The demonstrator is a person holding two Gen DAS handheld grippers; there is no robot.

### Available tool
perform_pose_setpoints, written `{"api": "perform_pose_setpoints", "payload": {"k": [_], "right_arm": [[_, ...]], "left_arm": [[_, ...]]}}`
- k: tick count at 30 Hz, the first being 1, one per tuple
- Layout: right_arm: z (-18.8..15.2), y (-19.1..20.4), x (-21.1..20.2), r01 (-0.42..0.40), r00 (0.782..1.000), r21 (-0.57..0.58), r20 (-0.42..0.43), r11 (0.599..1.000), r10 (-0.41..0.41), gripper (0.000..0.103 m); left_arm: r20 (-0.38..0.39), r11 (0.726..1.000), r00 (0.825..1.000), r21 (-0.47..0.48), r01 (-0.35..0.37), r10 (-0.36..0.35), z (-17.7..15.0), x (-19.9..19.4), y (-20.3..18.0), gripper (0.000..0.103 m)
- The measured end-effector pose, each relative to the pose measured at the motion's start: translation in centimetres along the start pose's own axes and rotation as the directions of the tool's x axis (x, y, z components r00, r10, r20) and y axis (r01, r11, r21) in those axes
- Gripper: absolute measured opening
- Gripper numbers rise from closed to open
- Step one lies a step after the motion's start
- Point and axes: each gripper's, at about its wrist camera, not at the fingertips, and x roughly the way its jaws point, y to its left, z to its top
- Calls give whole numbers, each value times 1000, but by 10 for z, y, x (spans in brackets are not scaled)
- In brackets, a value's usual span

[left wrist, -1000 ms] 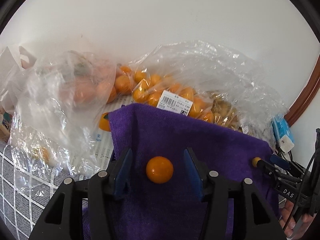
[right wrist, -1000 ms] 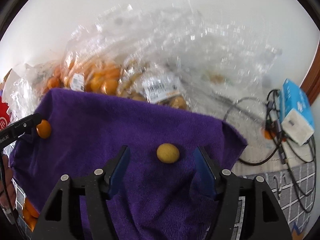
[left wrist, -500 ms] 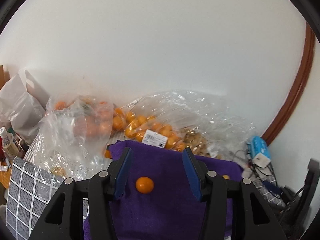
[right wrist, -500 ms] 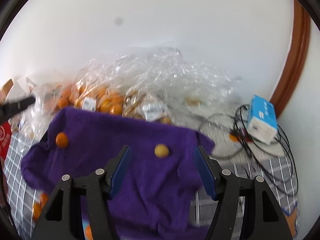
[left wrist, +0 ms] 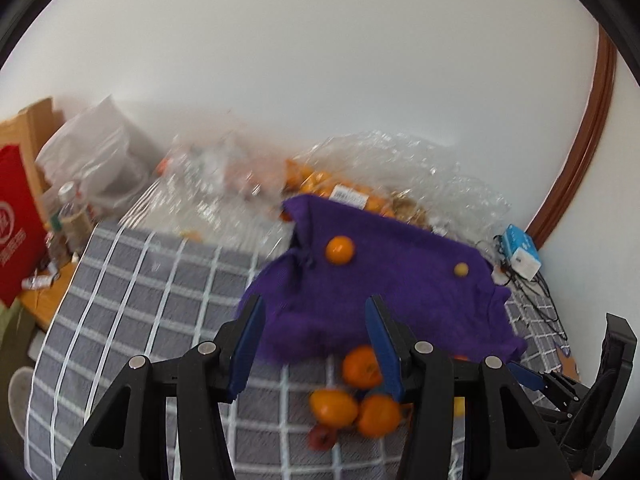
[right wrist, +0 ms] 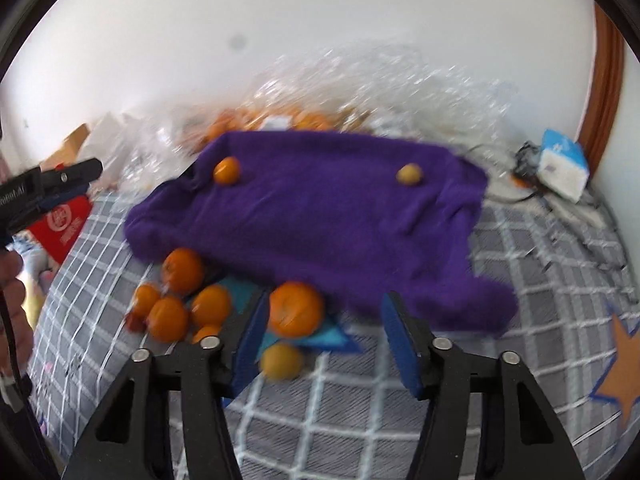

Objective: Organize fruits
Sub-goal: 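Grasp the small red fruit with the left tool while the right grasps a yellow fruit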

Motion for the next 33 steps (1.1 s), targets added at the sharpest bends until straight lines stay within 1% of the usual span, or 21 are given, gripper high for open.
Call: {"api": "perform_pose_setpoints", "payload": {"k": [1, 2, 3, 5, 6, 7, 8, 11, 15, 19, 21, 22, 23, 25, 26, 27, 28, 30, 33], "right_arm": [[-7, 7, 3, 1, 1000, -23, -7, 1000, -2, 48], [-12, 12, 6, 8, 1000, -42, -9, 999, -8, 47], [-19, 19, 9, 16, 1000, -67, -6, 998, -17, 47], [-26, 23, 16, 23, 1000, -82, -8, 996, -23, 46], [-29, 23, 21, 26, 999, -79, -20, 997, -28, 39], [-30, 22, 26, 22, 999, -70, -36, 997, -25, 29], [-32, 20, 29, 14, 999, -58, -43, 998, -16, 28], [-36, 15, 27, 2, 1000, -48, -18, 999, -2, 28], [-47, 3, 8, 62, 997, -44, 37, 997, -61, 28], [-57, -26, -8, 91, 995, 4, 46, 996, -91, 28], [-61, -40, -11, 103, 994, 29, 43, 994, -105, 28], [-63, -45, -11, 104, 993, 39, 43, 994, -106, 28], [-66, -50, -11, 99, 994, 50, 44, 994, -101, 28], [-70, -59, -9, 55, 998, 83, 32, 995, -58, 28], [-70, -62, -11, 40, 998, 98, 43, 994, -45, 28], [-69, -65, -13, 36, 997, 107, 58, 994, -42, 28], [-68, -65, -11, 42, 997, 111, 53, 993, -48, 28], [-68, -66, -7, 46, 998, 108, 32, 993, -50, 28], [-68, -64, -7, 41, 998, 100, 39, 994, -45, 28]], "left_arm": [[-10, 1000, 1000, -5, 1, -1, -9, -1, 6, 49], [-25, 1000, 1000, -3, -3, 2, -19, -2, 11, 49], [-42, 1000, 999, 4, -16, 16, -27, -2, 15, 49], [-64, 999, 997, 25, -46, 48, -41, -5, 18, 49], [-68, 998, 996, 37, -51, 54, -47, -7, 19, 49], [-69, 997, 996, 49, -55, 59, -53, -10, 20, 49], [-71, 997, 996, 56, -57, 61, -58, -11, 21, 49], [-97, 996, 994, 77, -46, 53, -71, -10, 17, 49], [-151, 996, 988, 91, 4, 10, -82, 1, 3, 49], [-181, 995, 983, 104, -5, 24, -88, 16, -12, 49], [-192, 996, 981, 94, 2, 16, -89, 21, -15, 47], [-201, 996, 980, 91, 4, 14, -90, 25, -16, 44], [-207, 995, 978, 96, 2, 18, -90, 29, -17, 39], [-215, 993, 975, 119, -20, 46, -92, 37, -21, 32], [-214, 992, 975, 123, -35, 61, -93, 40, -20, 27], [-193, 990, 978, 129, -53, 78, -93, 40, -21, 24], [-188, 989, 979, 134, -56, 80, -92, 40, -21, 22], [-188, 991, 981, 134, -30, 55, -91, 39, -21, 22], [-157, 991, 987, 134, -10, 31, -91, 33, -21, 22]]}}
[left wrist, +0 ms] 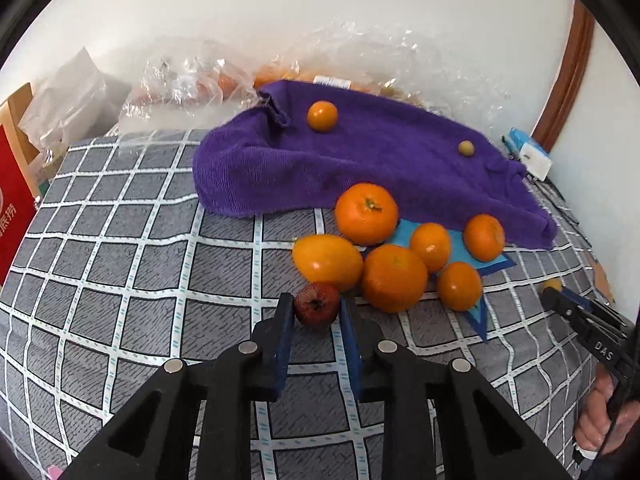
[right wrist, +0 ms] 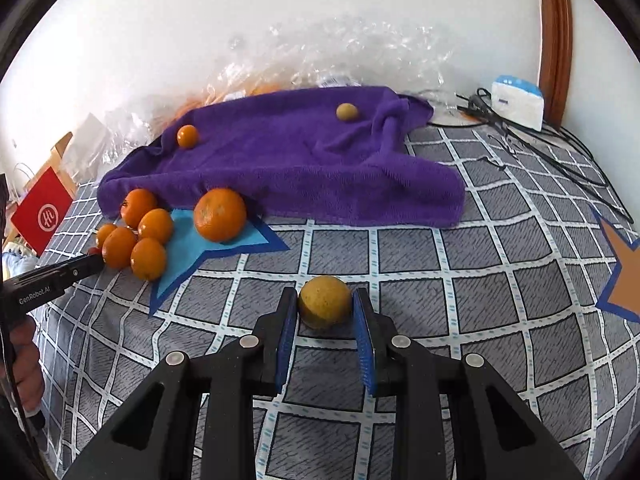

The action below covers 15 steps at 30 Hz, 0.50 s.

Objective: Organize fruits
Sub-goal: 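Grasp the small red fruit with the left tool while the right grasps a yellow fruit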

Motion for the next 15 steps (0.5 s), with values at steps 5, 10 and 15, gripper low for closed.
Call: {"api": "perform_pose_setpoints", "payload": {"k": [5, 10, 15], "right_arm": [[-2, 0, -2, 24, 1000, 3, 14, 1000, -24, 28], [-3, 2, 3, 44, 999, -9, -12, 999, -44, 28], [-3, 7, 5, 85, 996, -38, -15, 996, -85, 28]], "left_arm": [[15, 997, 998, -44, 56, -55, -8, 0, 10, 22], [14, 994, 997, -75, 83, -82, -6, 2, 15, 22], [30, 987, 992, -103, 127, -124, -10, 1, 19, 22]]}}
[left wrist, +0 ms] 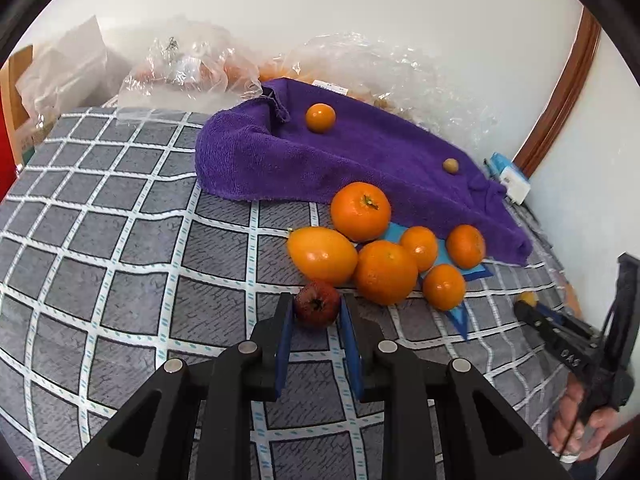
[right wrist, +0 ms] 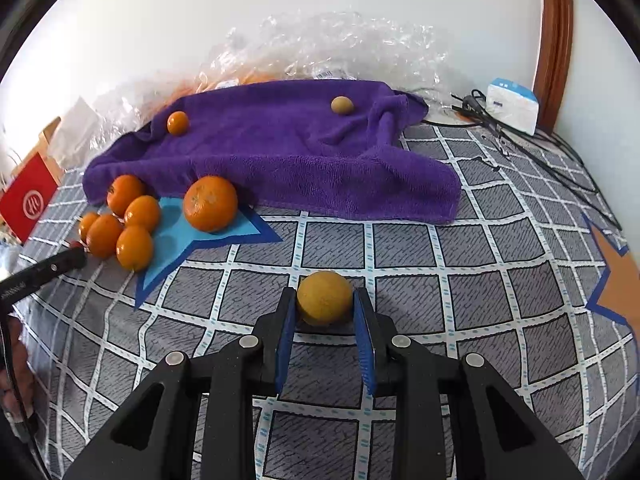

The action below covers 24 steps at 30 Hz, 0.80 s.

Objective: Organize fruits
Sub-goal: 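Grasp the small red fruit with the left tool while the right grasps a yellow fruit, then lift both held fruits and carry them over the purple towel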

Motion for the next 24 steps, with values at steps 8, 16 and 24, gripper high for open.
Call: {"api": "perform_pose_setpoints", "payload": {"k": [8, 16, 24], "right_arm": [[-2, -9, -9, -34, 998, 47, 53, 998, 32, 28], [-2, -11, -13, -19, 997, 65, 75, 998, 14, 28], [-6, -15, -19, -5, 996, 87, 88, 996, -3, 28]], "left_arm": [[89, 1000, 996, 25, -3, 1, -7, -18, -8, 22], [135, 999, 991, 34, -2, -2, -8, -27, -11, 22], [150, 1000, 988, 27, 14, -18, -7, -30, -10, 22]]}}
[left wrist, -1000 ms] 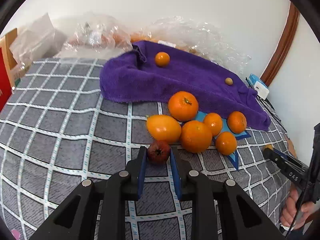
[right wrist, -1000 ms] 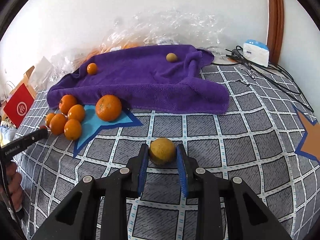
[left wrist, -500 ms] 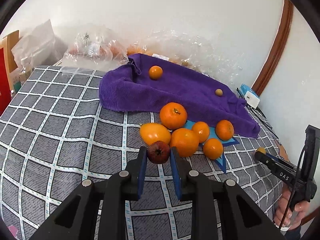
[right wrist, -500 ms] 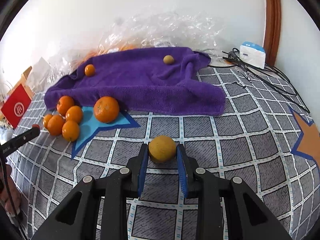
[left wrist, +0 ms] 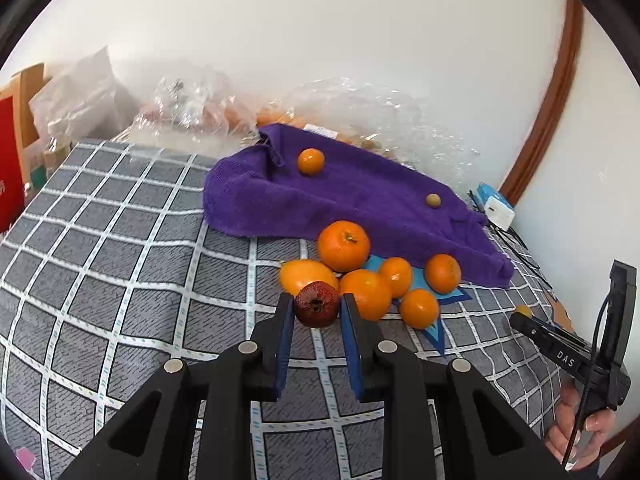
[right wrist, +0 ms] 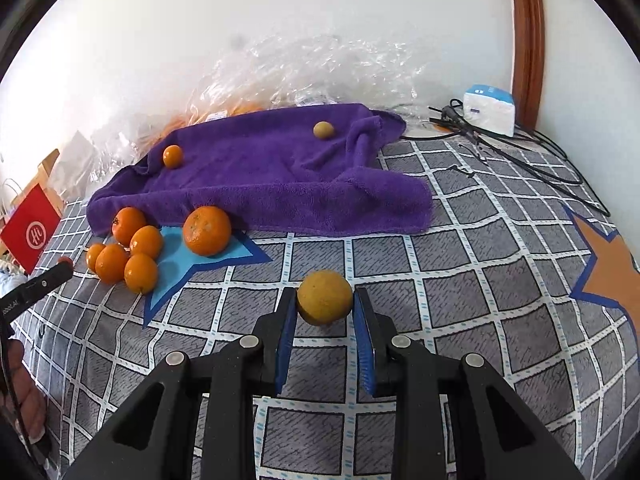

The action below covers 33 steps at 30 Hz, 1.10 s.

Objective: Organize fruits
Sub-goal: 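Lift both held fruits and carry them over the purple towel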

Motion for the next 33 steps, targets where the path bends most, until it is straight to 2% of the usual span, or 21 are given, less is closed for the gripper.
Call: {"api": "perform_pose_setpoints", "payload": {"k": [3, 7, 13, 17, 20, 24, 29, 33], "right_arm": [[-1, 3, -8, -5, 1000, -4, 23, 1000, 5, 28], [11, 10, -25, 7, 998, -41, 58, 999, -4, 28], [59, 13, -36, -2, 993, -45, 118, 999, 8, 28], [93, 12, -32, -14, 991, -8, 136, 1000, 15, 28], [120, 9, -27, -43, 988, 25, 147, 999, 39, 28], [147, 9, -17, -37, 984, 41, 176, 998, 29, 28], [166, 7, 4, -78, 983, 59, 169, 995, 67, 28], [173, 7, 31, -79, 985, 46, 158, 996, 71, 28]], "left_arm": [[17, 1000, 1000, 25, -4, 4, 0, -4, -4, 22], [12, 999, 999, 12, -35, 35, 11, -12, -4, 22], [129, 996, 990, 52, -73, 66, 62, -40, -15, 22], [159, 996, 985, 48, -80, 71, 91, -41, -18, 22], [173, 996, 982, 31, -88, 81, 111, -32, -17, 22], [178, 996, 980, -4, -94, 93, 131, -8, -15, 22], [159, 994, 982, -45, -96, 102, 146, 24, -9, 22], [167, 990, 976, -31, -135, 138, 146, 52, -6, 22]]}}
